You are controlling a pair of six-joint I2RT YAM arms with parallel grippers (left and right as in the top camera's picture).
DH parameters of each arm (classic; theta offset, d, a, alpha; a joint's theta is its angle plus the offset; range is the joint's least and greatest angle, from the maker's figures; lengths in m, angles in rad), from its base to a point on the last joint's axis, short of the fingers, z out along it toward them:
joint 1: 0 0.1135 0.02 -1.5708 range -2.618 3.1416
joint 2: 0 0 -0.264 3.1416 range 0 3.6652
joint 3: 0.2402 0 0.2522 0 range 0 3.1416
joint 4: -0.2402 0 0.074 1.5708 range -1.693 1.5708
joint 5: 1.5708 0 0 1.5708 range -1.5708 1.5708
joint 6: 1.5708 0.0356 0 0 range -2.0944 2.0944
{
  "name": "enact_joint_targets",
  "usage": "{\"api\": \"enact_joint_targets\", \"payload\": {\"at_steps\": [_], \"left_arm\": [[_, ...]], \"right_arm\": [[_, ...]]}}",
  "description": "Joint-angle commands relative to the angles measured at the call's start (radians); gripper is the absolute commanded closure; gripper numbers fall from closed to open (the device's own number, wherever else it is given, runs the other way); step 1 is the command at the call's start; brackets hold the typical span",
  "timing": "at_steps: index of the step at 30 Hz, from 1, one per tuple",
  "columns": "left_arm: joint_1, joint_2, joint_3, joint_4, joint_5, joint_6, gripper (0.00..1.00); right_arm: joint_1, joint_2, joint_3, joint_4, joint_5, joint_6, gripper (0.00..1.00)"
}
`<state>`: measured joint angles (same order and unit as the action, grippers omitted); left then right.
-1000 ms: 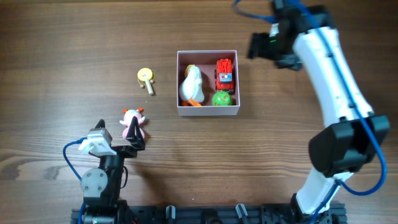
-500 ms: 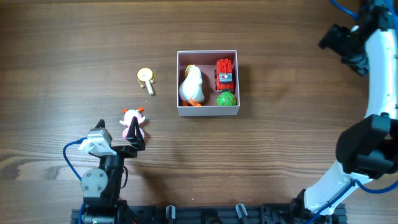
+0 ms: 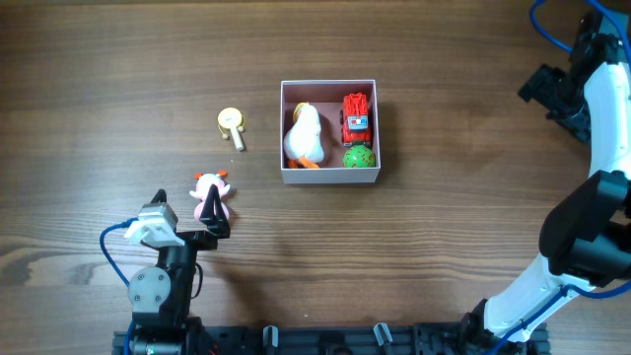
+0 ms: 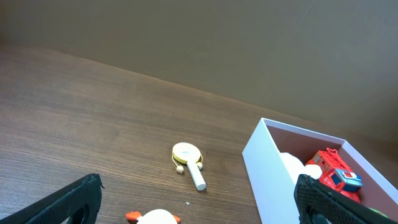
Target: Pack container
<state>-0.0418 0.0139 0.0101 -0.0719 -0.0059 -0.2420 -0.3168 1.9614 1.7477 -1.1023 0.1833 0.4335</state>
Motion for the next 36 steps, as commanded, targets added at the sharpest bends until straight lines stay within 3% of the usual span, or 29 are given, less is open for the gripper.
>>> {"api": "enact_joint_targets", "payload": {"at_steps": [1, 17, 23, 28, 31, 36], "left_arm": [[0.006, -0.006, -0.005, -0.001, -0.003, -0.005, 0.00], [0.006, -0.006, -0.005, 0.006, -0.014, 0.002, 0.00], [0.006, -0.006, -0.005, 0.085, -0.008, -0.006, 0.00], [0.006, -0.006, 0.001, 0.273, 0.153, -0.011, 0.00], [0.006, -0.002, 0.051, 0.285, 0.167, -0.035, 0.00], [0.006, 0.100, 0.259, 0.167, 0.166, 0.041, 0.00]], "right_arm": [[0.002, -0.013, -0.005, 0.045, 0.026, 0.014, 0.00], [0.003, -0.013, -0.005, 0.225, 0.026, 0.013, 0.00], [0.003, -0.013, -0.005, 0.228, 0.026, 0.014, 0.00], [0.003, -0.013, -0.005, 0.228, 0.026, 0.014, 0.00], [0.003, -0.013, -0.005, 0.228, 0.026, 0.014, 0.00], [0.003, -0.013, -0.005, 0.228, 0.026, 0.013, 0.00]]}}
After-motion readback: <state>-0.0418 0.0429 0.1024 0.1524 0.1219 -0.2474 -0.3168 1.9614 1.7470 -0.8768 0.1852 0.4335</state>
